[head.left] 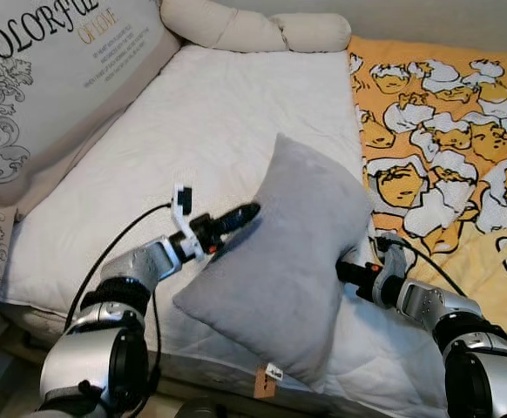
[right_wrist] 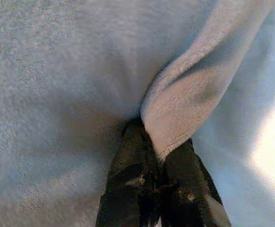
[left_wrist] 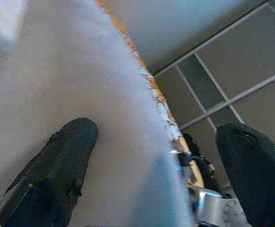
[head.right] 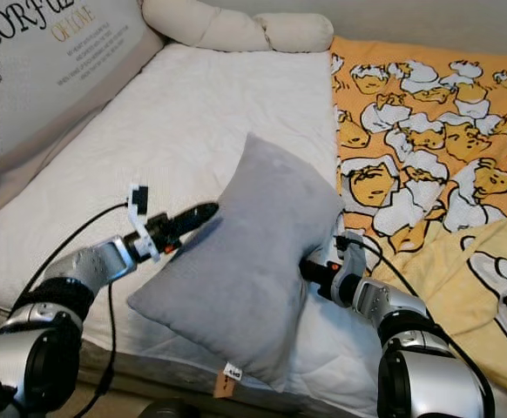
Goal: Clean up the room
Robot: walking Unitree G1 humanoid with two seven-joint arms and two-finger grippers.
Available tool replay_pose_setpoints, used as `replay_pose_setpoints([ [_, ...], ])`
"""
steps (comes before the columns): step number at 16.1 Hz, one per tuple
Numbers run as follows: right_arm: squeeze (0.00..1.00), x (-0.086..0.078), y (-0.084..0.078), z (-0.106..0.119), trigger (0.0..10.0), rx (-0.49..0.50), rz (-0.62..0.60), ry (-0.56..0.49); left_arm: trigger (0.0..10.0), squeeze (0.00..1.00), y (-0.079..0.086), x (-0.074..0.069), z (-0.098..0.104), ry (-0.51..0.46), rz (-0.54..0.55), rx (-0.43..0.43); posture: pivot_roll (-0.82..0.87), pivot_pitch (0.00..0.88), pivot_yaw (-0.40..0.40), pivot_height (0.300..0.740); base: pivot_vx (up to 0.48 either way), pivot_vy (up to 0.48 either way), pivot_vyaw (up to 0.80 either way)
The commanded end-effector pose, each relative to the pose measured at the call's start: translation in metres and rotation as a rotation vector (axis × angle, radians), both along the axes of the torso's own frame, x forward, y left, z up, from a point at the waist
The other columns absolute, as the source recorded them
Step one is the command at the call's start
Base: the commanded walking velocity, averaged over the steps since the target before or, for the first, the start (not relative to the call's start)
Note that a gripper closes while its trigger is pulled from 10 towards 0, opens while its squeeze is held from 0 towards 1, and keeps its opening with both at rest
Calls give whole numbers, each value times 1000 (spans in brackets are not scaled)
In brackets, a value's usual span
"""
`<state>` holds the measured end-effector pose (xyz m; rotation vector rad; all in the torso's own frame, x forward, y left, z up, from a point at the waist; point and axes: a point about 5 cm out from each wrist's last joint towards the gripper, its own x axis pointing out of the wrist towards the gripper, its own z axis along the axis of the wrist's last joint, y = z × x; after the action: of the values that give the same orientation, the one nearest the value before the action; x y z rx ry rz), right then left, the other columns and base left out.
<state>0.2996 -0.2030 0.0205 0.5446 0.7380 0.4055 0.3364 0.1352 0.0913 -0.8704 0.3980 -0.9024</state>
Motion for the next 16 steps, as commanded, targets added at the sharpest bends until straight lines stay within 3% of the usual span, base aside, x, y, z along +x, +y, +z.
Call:
replay_pose_setpoints([
  [1,0,5,3,5,0,4,11,-25,10000,1000,-2,1,4,-5,-23,-18,-19,0,57,740,0,0,0],
  [3,0,9,4,11,0,9,32,-47,10000,1000,-11,-13,-7,-16,-192,100,-19,0,56,740,0,0,0],
  [4,0,10,4,12,0,11,36,-53,10000,1000,-12,-16,-10,-20,-219,137,-19,0,56,740,0,0,0],
  [5,0,14,6,18,0,24,48,-78,10000,1000,-13,-23,-24,-28,-289,291,-11,0,51,740,0,0,0],
  [6,0,18,9,23,0,35,55,-97,10000,1000,-11,-25,-34,-35,-293,419,-8,0,52,740,0,0,0],
  [8,0,20,11,24,0,29,64,-102,10000,1000,-1,-15,-34,-45,-139,478,-8,0,52,740,0,0,0],
  [10,0,17,11,20,0,3,81,-90,10000,1000,18,0,-20,-12,75,408,-4,0,48,740,0,0,0],
  [14,0,15,11,19,0,15,103,-89,10000,1000,21,-4,-26,-4,19,468,-8,0,48,740,0,0,0],
  [16,0,14,10,20,0,26,129,-98,10000,1000,28,4,-30,5,227,573,-14,0,49,740,0,0,0],
])
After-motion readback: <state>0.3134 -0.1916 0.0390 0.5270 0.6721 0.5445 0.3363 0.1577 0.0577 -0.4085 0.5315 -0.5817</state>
